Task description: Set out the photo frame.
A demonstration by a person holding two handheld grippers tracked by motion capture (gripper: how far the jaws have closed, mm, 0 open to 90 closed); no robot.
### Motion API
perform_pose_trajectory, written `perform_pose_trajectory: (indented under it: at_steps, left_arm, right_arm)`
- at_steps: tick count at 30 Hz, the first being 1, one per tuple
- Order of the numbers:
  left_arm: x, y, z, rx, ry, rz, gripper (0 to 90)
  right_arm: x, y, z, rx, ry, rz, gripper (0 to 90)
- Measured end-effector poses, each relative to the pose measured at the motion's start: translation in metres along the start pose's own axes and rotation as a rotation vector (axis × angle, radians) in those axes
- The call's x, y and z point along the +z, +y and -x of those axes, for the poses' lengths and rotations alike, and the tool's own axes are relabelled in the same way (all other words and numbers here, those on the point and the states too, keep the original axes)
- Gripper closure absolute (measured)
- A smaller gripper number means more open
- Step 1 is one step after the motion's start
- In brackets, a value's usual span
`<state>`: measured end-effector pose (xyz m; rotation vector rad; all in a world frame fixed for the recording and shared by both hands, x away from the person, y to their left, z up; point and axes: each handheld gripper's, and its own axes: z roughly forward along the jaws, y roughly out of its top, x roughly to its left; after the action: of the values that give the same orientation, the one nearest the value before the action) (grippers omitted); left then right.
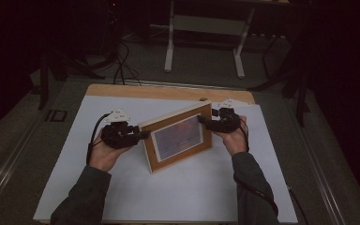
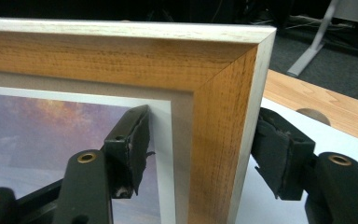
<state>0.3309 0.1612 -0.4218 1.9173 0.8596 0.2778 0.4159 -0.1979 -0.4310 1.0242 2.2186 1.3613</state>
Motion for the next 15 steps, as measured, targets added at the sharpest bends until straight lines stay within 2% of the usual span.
perform_pose_trajectory:
  at_steps: [3,5,9,15]
  left_arm:
    - [0.0002,0.0001,-0.0004,0.003,0.000,0.001,68.3]
    - [0.0003,0.0000,-0.0016,0.005,-0.005,0.001,68.3]
    - [0.0005,0.0005,-0.0032,0.004,-0.003,0.002,68.3]
    - [0.0010,0.0007,-0.0043,0.003,-0.002,0.003,68.2]
  right_arm:
    - [0.0018,0.0016,0.0015,0.001,0.022,0.000,34.5]
    - [0.0039,0.0022,-0.0004,-0.022,0.022,-0.007,31.9]
    - [0.0056,0.0033,-0.0001,-0.024,0.031,-0.008,30.5]
    - [0.0077,0.0053,0.0050,0.001,0.070,-0.007,31.6]
